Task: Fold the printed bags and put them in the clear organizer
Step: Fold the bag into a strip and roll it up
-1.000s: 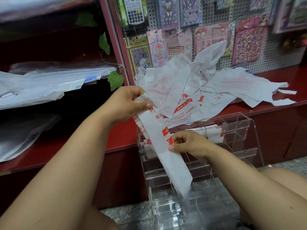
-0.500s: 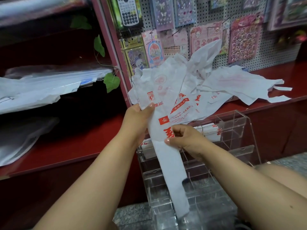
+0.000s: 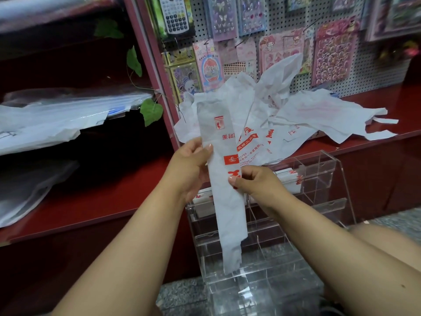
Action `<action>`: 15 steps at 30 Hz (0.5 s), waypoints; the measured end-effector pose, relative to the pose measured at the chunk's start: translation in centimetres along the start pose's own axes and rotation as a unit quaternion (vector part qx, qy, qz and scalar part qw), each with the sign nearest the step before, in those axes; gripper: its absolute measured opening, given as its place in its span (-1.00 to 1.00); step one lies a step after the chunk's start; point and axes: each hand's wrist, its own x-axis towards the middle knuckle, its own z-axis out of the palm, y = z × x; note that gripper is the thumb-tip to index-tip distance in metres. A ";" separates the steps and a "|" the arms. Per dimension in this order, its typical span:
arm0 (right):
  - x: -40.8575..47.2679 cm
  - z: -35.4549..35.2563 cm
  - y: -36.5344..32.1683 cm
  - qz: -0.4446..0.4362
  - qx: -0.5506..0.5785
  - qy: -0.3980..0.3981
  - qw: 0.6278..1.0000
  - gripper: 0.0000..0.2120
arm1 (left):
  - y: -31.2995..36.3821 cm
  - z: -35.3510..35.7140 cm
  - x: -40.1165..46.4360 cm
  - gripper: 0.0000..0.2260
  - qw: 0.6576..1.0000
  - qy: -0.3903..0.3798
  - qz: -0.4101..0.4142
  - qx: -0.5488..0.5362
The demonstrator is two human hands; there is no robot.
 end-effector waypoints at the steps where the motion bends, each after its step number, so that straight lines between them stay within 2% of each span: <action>1: 0.1 -0.1 0.1 0.000 0.004 0.010 1.000 -0.88 | -0.8 -0.3 -0.3 -0.84 1.000 -0.004 -0.022 0.015; 3: 0.1 -0.2 0.0 -0.003 0.003 0.018 1.000 -0.85 | -2.6 -0.6 -1.3 -0.83 0.994 -0.012 -0.080 0.077; 5: 0.0 -0.2 -0.2 -0.008 0.000 0.022 1.000 -0.87 | -3.8 -0.6 -2.0 -0.86 0.989 0.002 -0.100 0.105; 10: 0.0 0.1 -0.6 -0.014 0.012 0.052 0.998 -0.78 | -4.3 -0.6 -2.3 -0.91 0.988 0.043 -0.074 0.128; 15: -0.5 0.3 -1.3 -0.027 0.032 0.019 0.999 -0.83 | -4.1 -0.4 -2.6 -0.92 0.990 0.096 -0.042 0.096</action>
